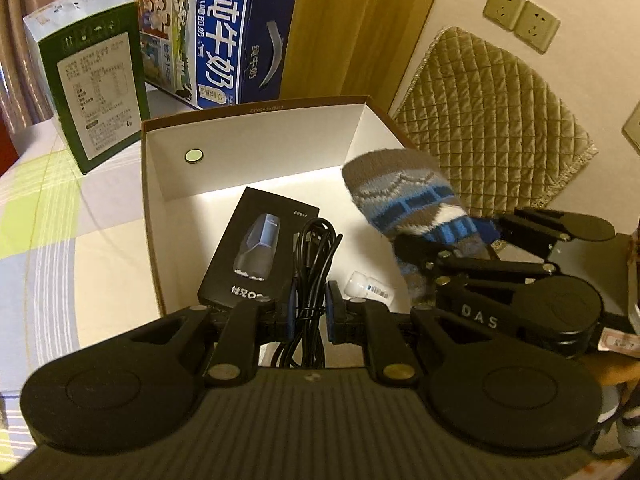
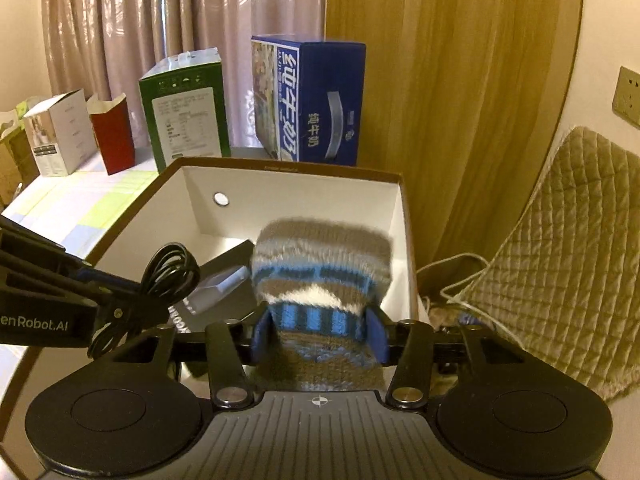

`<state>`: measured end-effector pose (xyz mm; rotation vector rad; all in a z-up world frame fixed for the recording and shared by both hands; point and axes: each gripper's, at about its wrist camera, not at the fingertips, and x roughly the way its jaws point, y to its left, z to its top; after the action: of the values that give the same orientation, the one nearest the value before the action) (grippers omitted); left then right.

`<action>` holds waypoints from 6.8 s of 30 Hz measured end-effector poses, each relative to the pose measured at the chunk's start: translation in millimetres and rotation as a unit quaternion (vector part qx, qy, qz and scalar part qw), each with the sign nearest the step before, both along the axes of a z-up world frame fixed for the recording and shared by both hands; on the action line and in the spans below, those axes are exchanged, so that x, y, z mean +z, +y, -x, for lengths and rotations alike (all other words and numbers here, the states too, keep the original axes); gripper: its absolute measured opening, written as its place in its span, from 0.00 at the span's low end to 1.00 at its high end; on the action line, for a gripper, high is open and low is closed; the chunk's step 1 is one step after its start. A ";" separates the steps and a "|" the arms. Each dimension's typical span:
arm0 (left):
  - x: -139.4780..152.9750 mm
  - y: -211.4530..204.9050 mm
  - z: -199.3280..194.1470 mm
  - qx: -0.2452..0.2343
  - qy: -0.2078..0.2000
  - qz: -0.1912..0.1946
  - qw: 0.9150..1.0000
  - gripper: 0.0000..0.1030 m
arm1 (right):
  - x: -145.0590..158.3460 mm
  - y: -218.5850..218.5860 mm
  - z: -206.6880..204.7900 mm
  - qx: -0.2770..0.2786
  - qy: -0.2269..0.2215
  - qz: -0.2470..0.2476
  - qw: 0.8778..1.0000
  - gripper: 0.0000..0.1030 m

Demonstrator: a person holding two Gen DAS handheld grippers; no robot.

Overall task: Organize objects
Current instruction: 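Carry the cable and sock over the brown box with both tools, then open left tool to drop the black cable while right tool releases the sock inside, then withdraw both open tools from the brown box toward the purple tube and swabs, then grasp the purple tube with left tool while right tool grasps the cotton swab bag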

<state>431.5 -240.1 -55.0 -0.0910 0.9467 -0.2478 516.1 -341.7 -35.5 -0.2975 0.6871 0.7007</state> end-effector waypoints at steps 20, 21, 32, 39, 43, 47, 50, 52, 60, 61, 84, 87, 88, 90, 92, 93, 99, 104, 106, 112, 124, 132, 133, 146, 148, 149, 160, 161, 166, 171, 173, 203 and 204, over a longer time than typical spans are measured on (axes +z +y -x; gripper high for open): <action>-18.0 -24.5 -25.7 -0.020 0.006 -0.003 1.000 0.13 | 3.2 -19.1 -2.5 -0.004 0.022 -0.023 0.999 0.52; -18.1 -24.7 -26.2 -0.021 0.007 -0.008 1.000 0.15 | 3.9 -19.7 -0.7 -0.003 0.024 -0.023 0.999 0.52; -8.5 -8.5 -10.8 -0.010 0.014 -0.003 1.000 0.41 | 11.8 -27.3 23.7 -0.002 0.040 -0.037 0.999 0.76; 5.8 6.6 12.0 0.001 0.004 -0.002 1.000 0.57 | 21.1 -33.9 42.7 -0.010 0.052 -0.059 0.997 0.86; 16.6 13.2 26.6 0.008 -0.007 -0.004 1.000 0.70 | 26.3 -36.9 53.4 -0.017 0.057 -0.069 0.996 0.92; 27.8 17.5 43.0 0.013 -0.019 -0.012 1.000 0.83 | 31.3 -40.2 63.8 -0.027 0.061 -0.078 0.995 0.96; 34.4 22.2 55.3 0.018 -0.024 -0.015 0.999 0.86 | 34.9 -43.3 72.0 -0.036 0.062 -0.082 0.994 0.98; 37.1 25.3 62.6 0.021 -0.026 -0.017 0.999 0.87 | 37.2 -45.0 77.3 -0.040 0.063 -0.085 0.994 0.98; 37.7 39.6 94.8 0.038 -0.021 -0.025 0.999 0.92 | 45.6 -47.9 102.9 -0.050 0.063 -0.091 0.993 0.98; 37.2 41.4 98.9 0.039 -0.019 -0.026 0.999 0.92 | 46.4 -47.6 107.3 -0.051 0.063 -0.092 0.992 0.98; 38.9 110.5 196.8 0.076 -0.009 -0.018 0.997 0.92 | 48.5 -0.2 209.1 -0.018 0.087 -0.086 0.992 0.98; 38.0 124.7 208.4 0.084 -0.005 -0.018 0.996 0.92 | 46.4 10.5 219.9 -0.009 0.091 -0.082 0.992 0.98; 37.7 128.7 211.9 0.086 -0.005 -0.019 0.996 0.92 | 45.3 14.5 224.2 -0.006 0.093 -0.081 0.992 0.98; 36.6 137.4 219.2 0.090 -0.003 -0.021 0.996 0.92 | 42.7 21.8 231.2 -0.001 0.098 -0.077 0.992 0.98; 35.7 146.3 226.2 0.093 -0.001 -0.023 0.995 0.92 | 39.8 29.8 238.5 0.005 0.102 -0.073 0.992 0.98; 35.2 150.1 229.2 0.094 0.000 -0.023 0.995 0.92 | 38.2 33.7 241.6 0.008 0.105 -0.071 0.992 0.98; 32.0 173.7 243.0 0.100 0.008 -0.024 0.995 0.92 | 29.9 58.6 262.0 0.023 0.116 -0.062 0.991 0.98; 31.3 191.7 253.5 0.107 0.010 -0.026 0.994 0.92 | 26.5 75.3 276.9 0.032 0.120 -0.059 0.991 0.98; 31.3 200.3 258.0 0.111 0.010 -0.026 0.993 0.92 | 24.3 82.5 281.8 0.036 0.122 -0.058 0.990 0.98; 28.6 225.7 268.6 0.122 0.013 -0.029 0.992 0.92 | 14.4 105.4 294.8 0.042 0.132 -0.052 0.989 0.98; 14.2 279.7 282.9 0.154 0.032 -0.043 0.987 0.92 | -15.4 164.4 311.0 0.059 0.150 -0.033 0.986 0.98; 0.3 321.4 279.1 0.185 0.048 -0.057 0.980 0.92 | -32.0 205.4 307.1 0.074 0.149 -0.018 0.986 0.98; -1.5 326.5 277.7 0.189 0.051 -0.059 0.979 0.92 | -33.3 210.9 305.7 0.076 0.149 -0.016 0.986 0.98; -27.7 373.2 243.6 0.220 0.070 -0.069 0.970 0.92 | -52.8 272.7 275.7 0.121 0.135 -0.016 0.983 0.98; -33.5 379.3 236.0 0.224 0.074 -0.070 0.969 0.92 | -55.2 281.2 269.7 0.130 0.124 -0.018 0.984 0.98; -35.5 382.3 232.8 0.226 0.075 -0.070 0.969 0.92 | -56.5 285.3 267.0 0.136 0.117 -0.019 0.984 0.98; -62.7 407.9 194.2 0.235 0.074 -0.072 0.967 0.91 | -80.1 332.9 252.4 0.261 0.051 -0.003 0.964 0.84; -64.8 409.0 191.3 0.234 0.075 -0.073 0.967 0.91 | -84.4 338.8 251.6 0.268 0.046 0.006 0.962 0.81; -74.7 415.6 177.5 0.231 0.082 -0.077 0.967 0.90 | -104.0 359.7 246.7 0.296 0.023 0.042 0.954 0.70; -79.9 419.7 168.2 0.226 0.087 -0.084 0.967 0.90 | -113.5 369.7 242.1 0.311 0.013 0.060 0.948 0.68; -81.6 422.2 165.9 0.223 0.089 -0.082 0.967 0.89 | -117.0 371.8 241.2 0.319 0.013 0.066 0.946 0.64; -101.0 411.4 120.6 0.185 0.058 -0.069 0.979 0.42 | -113.7 331.9 208.7 0.172 0.088 0.046 0.980 0.57; -100.6 412.1 121.1 0.184 0.057 -0.068 0.979 0.40 | -115.4 334.9 209.3 0.177 0.084 0.051 0.979 0.57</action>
<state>310.3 172.0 -155.6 -0.1548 1.0383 0.1666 306.9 -6.8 -150.9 -0.4648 0.8428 1.0408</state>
